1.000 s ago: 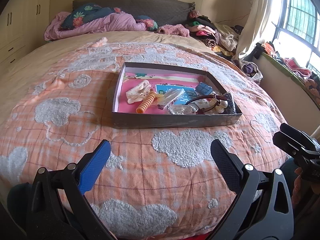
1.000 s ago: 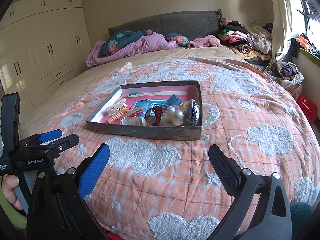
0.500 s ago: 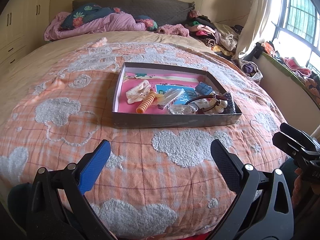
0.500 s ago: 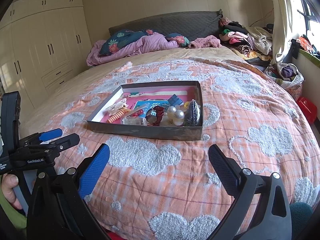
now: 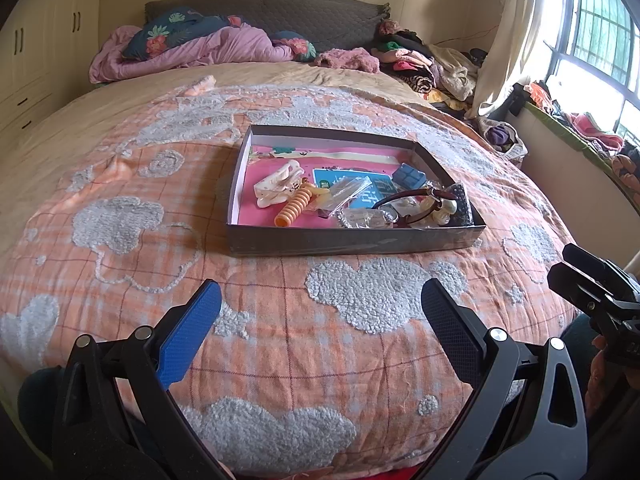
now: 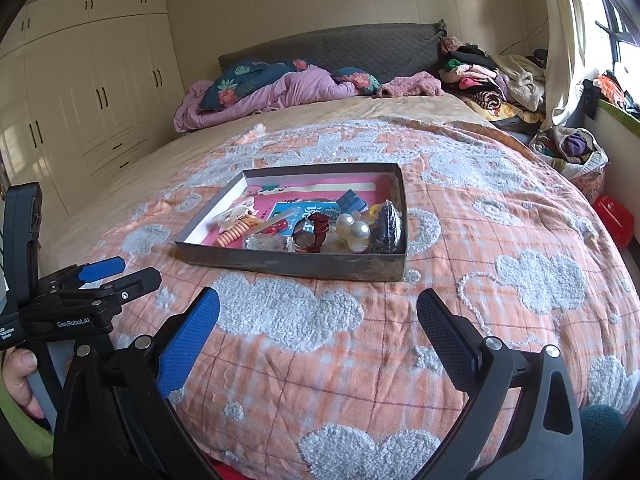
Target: Organize jewelry
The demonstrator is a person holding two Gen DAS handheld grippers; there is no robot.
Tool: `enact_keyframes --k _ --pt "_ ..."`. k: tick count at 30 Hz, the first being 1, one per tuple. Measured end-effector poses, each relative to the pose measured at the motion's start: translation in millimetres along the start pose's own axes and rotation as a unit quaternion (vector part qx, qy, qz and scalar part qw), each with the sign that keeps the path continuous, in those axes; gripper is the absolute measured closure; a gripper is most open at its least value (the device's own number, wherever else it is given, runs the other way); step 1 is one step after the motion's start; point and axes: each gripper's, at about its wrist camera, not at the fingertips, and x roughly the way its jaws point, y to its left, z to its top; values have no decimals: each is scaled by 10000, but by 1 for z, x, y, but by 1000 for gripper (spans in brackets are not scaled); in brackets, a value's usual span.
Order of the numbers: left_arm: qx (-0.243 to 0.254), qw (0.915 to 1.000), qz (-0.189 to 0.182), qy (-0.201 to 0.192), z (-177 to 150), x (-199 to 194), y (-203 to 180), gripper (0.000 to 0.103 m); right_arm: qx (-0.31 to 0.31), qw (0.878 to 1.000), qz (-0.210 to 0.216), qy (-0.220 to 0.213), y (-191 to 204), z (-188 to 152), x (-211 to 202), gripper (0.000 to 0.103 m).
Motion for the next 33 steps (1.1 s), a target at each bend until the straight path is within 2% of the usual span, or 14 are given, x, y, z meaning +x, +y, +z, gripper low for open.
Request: enact_keyframes --k 15,19,22,25,26,27,30,33 --pt "75 9999 -127 28 -2 4 -1 9 -22 10000 -19 33 3 0 2 5" --pt "44 9998 -102 156 -3 12 -1 9 19 9999 -110 60 -1 1 7 5" --pt "22 9996 148 230 -1 18 2 9 133 9997 -151 106 -11 3 13 5" --pt "-178 9990 340 233 7 25 20 9 292 9988 -394 71 -35 11 19 5" --pt "-242 9984 442 244 11 28 27 9 333 9982 -504 65 -45 15 23 5" --pt "-352 9965 696 300 19 35 42 9 409 9974 -592 72 -54 19 26 5" --pt "-864 9855 1378 485 53 59 102 9 930 9910 -944 177 -109 38 44 5" --pt "-1327 9698 1996 443 87 82 165 9 1331 9765 -1677 247 -178 58 69 5"
